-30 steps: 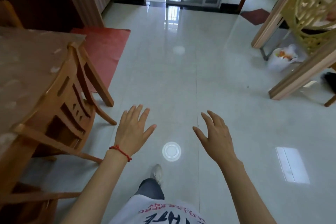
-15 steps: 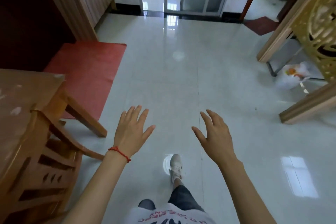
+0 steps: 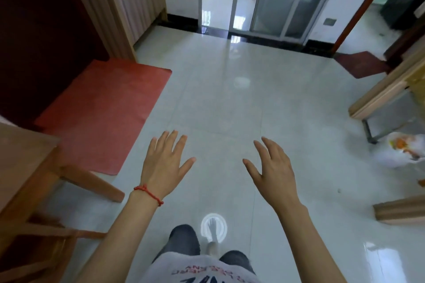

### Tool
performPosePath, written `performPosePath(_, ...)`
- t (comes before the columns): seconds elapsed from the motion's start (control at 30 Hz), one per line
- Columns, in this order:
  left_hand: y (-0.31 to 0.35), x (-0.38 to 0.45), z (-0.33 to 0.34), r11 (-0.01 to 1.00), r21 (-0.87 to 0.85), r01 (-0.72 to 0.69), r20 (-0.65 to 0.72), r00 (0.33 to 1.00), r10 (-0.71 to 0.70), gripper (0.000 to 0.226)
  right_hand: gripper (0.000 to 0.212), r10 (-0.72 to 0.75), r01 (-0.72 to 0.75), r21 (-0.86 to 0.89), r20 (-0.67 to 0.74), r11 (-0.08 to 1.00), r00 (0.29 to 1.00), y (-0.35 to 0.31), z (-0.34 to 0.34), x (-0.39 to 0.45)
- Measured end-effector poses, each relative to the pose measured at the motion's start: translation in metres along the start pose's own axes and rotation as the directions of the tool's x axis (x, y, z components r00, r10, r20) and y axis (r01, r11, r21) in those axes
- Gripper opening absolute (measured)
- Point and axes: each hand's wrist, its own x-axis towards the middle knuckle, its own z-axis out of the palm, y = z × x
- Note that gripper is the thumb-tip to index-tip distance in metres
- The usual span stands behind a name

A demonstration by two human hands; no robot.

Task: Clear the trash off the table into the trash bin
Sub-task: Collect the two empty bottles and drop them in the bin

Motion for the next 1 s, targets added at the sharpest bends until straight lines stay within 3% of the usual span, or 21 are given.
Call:
performPosePath(0.67, -0.147, 0.288, -0.025, 0.984, -0.011, 0.177, -0.003, 0.984, -0.177, 0.08, 0.061, -0.143, 0.142, 0.028, 0.024, 0.989, 0.989, -0.068, 0.075, 0.347)
performPosePath(1.0, -0.213, 0.36, -0.036, 0.896, -0.057, 0.439, -0.033, 0.897, -0.442, 0.078, 0.062, -0.395, 0.392, 0.049, 0.111, 0.919, 0.912, -0.123, 0.113, 0.492)
